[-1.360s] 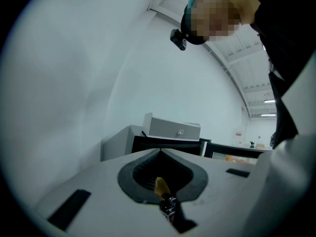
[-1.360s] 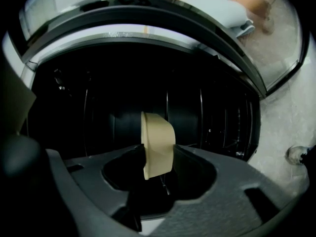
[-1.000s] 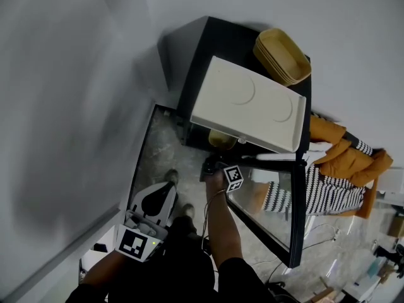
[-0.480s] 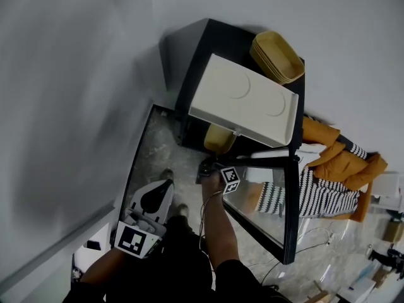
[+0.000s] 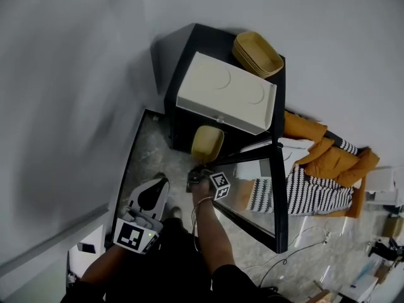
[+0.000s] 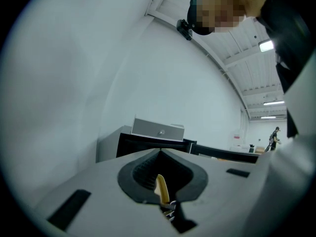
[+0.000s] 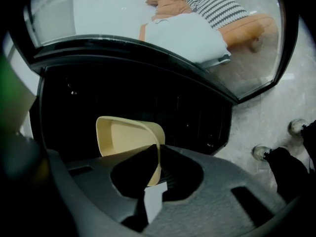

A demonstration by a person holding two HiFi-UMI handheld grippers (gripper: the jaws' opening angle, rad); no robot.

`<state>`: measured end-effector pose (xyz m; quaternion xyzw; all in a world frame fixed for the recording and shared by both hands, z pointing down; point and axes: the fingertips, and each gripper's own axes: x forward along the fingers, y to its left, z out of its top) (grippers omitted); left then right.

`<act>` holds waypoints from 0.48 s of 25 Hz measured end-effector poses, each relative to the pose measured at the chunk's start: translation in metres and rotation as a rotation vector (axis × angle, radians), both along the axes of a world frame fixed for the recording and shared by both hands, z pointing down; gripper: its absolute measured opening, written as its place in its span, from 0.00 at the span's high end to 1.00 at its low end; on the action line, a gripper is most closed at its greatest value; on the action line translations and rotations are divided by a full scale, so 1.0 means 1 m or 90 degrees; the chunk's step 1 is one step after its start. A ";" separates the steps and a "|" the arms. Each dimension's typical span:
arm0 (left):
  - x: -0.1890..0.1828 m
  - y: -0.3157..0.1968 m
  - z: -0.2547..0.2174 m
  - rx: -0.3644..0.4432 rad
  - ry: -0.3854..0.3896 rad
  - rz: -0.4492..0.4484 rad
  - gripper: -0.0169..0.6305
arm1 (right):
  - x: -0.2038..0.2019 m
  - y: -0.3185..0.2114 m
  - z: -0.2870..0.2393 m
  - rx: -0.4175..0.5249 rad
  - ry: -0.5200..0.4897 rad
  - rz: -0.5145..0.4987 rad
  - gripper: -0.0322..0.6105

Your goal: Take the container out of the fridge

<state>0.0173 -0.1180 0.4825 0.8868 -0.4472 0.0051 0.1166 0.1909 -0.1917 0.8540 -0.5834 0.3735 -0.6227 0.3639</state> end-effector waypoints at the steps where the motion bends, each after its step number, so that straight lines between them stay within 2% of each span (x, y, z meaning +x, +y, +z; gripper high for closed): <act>1: 0.001 0.004 -0.003 0.001 0.000 -0.002 0.97 | -0.001 0.006 -0.002 -0.002 0.000 -0.004 0.93; 12: 0.004 0.066 -0.008 -0.002 -0.017 -0.040 0.97 | -0.006 0.069 -0.023 -0.002 -0.007 -0.042 0.93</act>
